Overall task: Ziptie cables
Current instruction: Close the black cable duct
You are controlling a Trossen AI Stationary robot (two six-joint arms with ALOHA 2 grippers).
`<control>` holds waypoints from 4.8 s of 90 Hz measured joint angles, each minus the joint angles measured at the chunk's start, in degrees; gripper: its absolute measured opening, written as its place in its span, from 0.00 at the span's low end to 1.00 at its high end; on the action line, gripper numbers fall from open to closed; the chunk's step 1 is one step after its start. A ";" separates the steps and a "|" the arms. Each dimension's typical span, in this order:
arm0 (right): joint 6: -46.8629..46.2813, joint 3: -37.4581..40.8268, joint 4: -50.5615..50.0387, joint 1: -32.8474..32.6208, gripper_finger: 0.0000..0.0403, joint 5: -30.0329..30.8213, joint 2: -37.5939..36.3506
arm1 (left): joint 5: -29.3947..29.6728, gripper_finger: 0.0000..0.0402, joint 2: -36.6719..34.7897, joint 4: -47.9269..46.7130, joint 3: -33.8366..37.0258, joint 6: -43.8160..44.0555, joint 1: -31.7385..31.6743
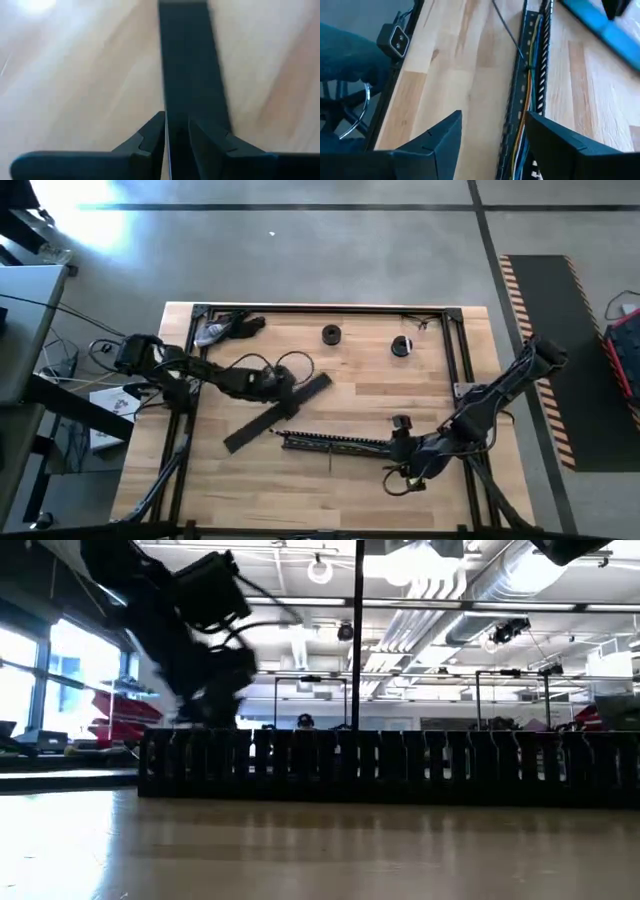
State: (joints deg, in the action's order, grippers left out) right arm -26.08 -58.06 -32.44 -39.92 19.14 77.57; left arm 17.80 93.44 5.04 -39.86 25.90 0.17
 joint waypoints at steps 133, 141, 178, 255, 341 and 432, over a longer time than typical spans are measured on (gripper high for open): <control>60.65 -13.44 21.60 52.60 0.82 -35.80 41.84 | 16.91 0.29 -16.84 -38.46 -7.58 44.31 37.66; 56.94 -12.48 18.71 53.34 0.78 -35.85 41.55 | 17.46 0.34 -16.83 -38.20 -7.65 42.88 38.30; 39.38 -1.68 27.16 50.32 0.53 -27.82 38.35 | 22.52 0.36 -7.55 -38.18 -7.65 36.45 36.11; 14.86 27.35 16.04 36.07 0.51 -19.31 5.79 | 9.93 0.64 -5.60 -32.71 -7.67 -3.79 15.66; 12.25 27.08 17.10 32.55 0.51 -17.59 5.21 | -17.99 0.65 -4.70 -10.10 4.87 -26.20 -0.15; 17.95 27.36 20.53 32.41 0.71 -11.41 0.32 | -11.81 0.65 -11.12 12.43 12.89 -15.68 6.34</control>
State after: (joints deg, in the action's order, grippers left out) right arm -8.13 -30.70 -11.91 -7.51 7.73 77.89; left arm 5.99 82.32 17.47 -26.96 10.22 6.50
